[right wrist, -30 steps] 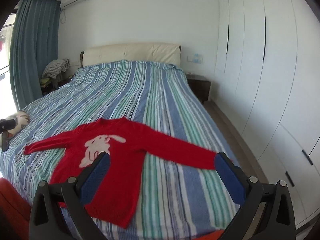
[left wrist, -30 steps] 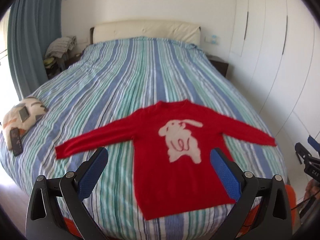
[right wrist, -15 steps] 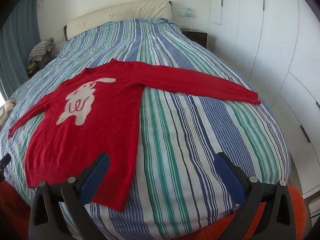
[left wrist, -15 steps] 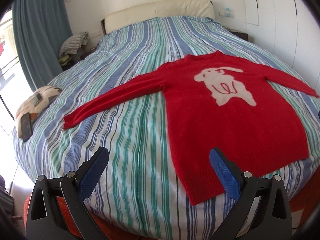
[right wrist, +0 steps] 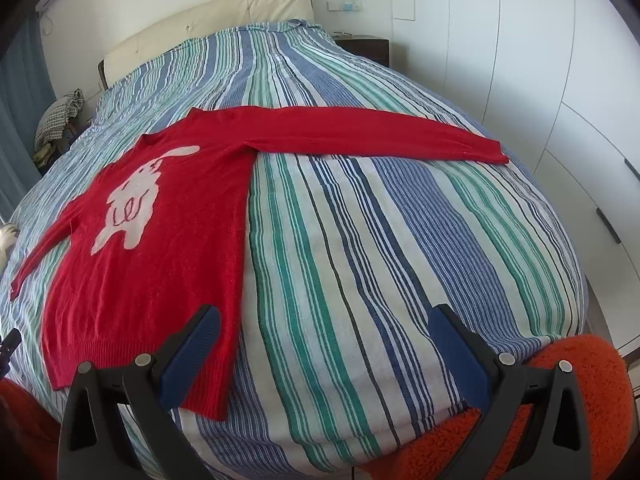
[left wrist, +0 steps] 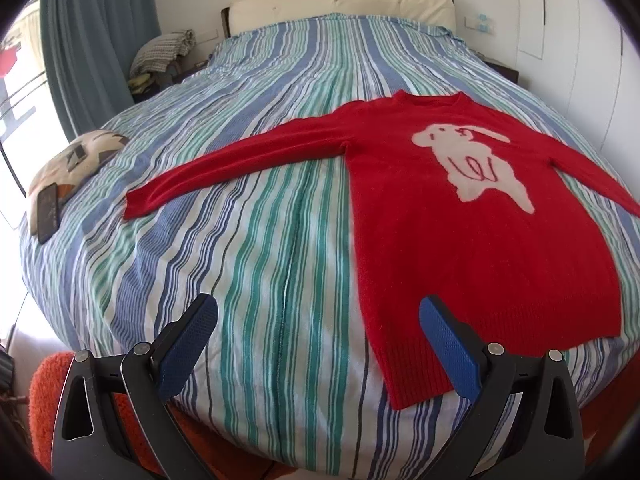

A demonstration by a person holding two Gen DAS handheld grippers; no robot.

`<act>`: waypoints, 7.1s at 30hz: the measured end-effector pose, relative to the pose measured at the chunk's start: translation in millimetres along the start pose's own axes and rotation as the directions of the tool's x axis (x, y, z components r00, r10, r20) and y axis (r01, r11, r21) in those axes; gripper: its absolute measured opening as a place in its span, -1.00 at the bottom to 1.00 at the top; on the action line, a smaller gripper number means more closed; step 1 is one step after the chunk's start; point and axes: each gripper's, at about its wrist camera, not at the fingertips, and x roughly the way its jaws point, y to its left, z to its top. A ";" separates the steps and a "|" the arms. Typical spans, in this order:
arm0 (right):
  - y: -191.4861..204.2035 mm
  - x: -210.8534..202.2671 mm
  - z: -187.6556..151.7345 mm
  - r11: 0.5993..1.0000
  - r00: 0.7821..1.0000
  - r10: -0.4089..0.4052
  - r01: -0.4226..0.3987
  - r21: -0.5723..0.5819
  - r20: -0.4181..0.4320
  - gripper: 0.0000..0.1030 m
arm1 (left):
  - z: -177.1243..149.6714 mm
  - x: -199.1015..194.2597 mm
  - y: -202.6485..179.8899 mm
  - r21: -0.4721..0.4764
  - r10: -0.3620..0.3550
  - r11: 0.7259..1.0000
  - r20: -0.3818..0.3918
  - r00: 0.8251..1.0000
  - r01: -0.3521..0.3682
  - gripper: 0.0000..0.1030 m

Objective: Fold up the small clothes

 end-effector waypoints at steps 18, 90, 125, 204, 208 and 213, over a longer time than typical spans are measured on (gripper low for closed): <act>3.9 8.0 -3.1 1.000 1.000 -0.014 0.014 -0.015 -0.023 0.99 | -1.8 6.4 -1.0 0.010 0.017 1.000 -0.008 1.000 -0.016 0.97; 3.6 13.1 -7.2 1.000 0.999 -0.018 0.017 -0.008 -0.045 0.99 | -2.9 23.5 20.7 -0.055 0.059 0.996 -0.061 0.996 -0.063 0.97; 3.9 11.1 -8.2 1.000 0.999 -0.015 0.015 -0.003 -0.044 0.99 | -1.5 23.0 24.1 -0.066 0.067 0.995 -0.061 0.996 -0.071 0.97; 20.1 81.1 -1.6 0.799 0.679 0.597 -0.549 0.245 -0.427 -0.27 | -5.8 35.0 34.1 -0.122 0.082 0.988 -0.110 0.991 -0.095 0.97; 20.3 77.9 -11.5 0.866 0.710 0.490 -0.463 0.189 -0.506 -0.93 | -6.7 31.8 31.4 -0.098 0.095 0.990 -0.100 0.990 -0.105 0.97; 12.0 75.1 -15.8 0.912 0.759 0.394 -0.391 0.121 -0.518 -0.94 | -6.6 30.2 39.8 -0.129 0.092 0.986 -0.096 0.991 -0.104 0.97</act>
